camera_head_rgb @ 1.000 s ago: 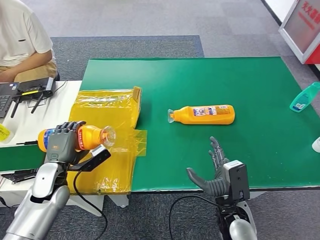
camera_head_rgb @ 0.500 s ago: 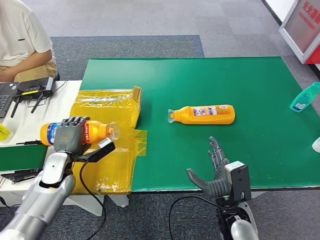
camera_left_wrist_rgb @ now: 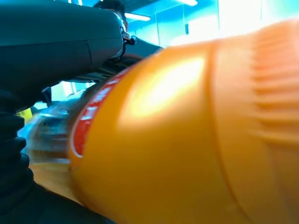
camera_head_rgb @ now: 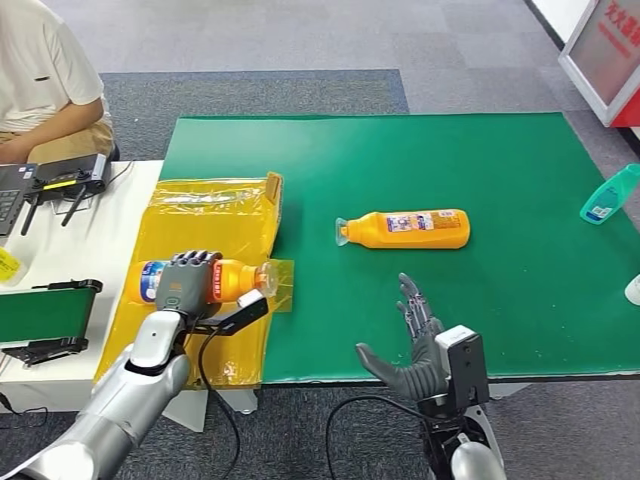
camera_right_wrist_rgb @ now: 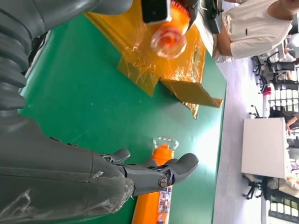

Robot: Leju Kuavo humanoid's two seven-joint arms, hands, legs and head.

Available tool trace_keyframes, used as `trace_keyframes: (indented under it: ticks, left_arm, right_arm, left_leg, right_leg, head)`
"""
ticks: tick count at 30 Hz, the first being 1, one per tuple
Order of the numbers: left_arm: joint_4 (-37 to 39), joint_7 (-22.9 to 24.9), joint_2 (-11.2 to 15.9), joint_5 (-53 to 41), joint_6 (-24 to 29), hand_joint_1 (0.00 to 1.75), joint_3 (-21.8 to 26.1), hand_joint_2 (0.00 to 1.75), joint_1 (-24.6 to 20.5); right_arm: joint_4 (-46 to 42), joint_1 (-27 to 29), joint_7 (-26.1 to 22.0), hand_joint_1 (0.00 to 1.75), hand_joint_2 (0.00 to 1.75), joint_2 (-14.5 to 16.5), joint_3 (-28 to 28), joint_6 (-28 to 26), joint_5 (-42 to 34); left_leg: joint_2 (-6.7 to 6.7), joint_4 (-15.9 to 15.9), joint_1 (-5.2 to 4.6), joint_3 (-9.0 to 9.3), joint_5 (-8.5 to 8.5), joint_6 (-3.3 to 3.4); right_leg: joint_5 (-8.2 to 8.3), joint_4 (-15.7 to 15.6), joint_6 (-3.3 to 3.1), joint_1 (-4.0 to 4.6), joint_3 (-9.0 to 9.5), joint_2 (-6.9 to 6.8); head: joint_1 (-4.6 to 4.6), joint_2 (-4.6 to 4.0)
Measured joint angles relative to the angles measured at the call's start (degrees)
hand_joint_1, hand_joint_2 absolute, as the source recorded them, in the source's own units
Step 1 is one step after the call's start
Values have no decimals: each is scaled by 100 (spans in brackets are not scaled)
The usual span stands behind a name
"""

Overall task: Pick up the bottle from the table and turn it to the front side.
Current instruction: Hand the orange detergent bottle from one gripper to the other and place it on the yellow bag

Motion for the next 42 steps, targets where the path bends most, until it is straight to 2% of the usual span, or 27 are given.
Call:
trace_keyframes:
  ticks: [2,6,10,21,31,33,37,42]
  left_arm:
    - [116,-7,-80,44,32,175,-13,175,-5]
    - [405,-12,-277,78,82,0,-79,175,-40]
    - [718,115,-441,137,31,0,-143,175,-132]
    - [898,113,-487,221,-89,0,-163,175,-251]
    - [838,-240,-472,843,-68,0,-156,175,-212]
    - [702,-477,-469,1298,-67,0,-111,175,-137]
    - [40,-1171,-473,2982,-243,0,109,175,165]
    - [-1211,-1390,-401,4508,-520,0,325,175,667]
  right_arm:
    - [-22,1,1,0,175,0,27,-3,0]
    - [-27,-3,20,0,175,0,110,42,-11]
    - [-25,14,25,0,175,0,200,39,0]
    - [-20,97,26,0,175,0,190,26,-17]
    - [-11,106,5,0,175,0,183,-27,-56]
    - [-11,118,-7,0,175,0,178,-45,-65]
    - [-11,176,-39,0,175,0,158,-138,-106]
    - [-12,291,-74,0,175,0,131,-289,-115]
  left_leg:
    - [0,0,0,0,0,0]
    - [0,0,0,-1,0,1]
    - [0,0,-1,0,0,1]
    - [0,0,-1,1,5,5]
    - [0,0,-1,1,6,7]
    - [0,0,-1,1,6,7]
    - [0,0,-1,1,5,6]
    - [1,0,-1,-2,5,6]
  right_leg:
    - [0,0,0,0,0,0]
    - [0,0,1,-2,2,-1]
    - [0,0,1,-3,5,-1]
    - [4,0,6,-2,9,-1]
    - [5,0,8,-3,11,-2]
    - [5,0,8,-3,11,-2]
    - [5,0,8,-3,9,-1]
    - [4,0,8,-3,5,-1]
  head:
    - [-1,0]
    - [1,0]
    - [0,0]
    - [0,0]
    - [1,0]
    - [0,0]
    - [0,0]
    - [0,0]
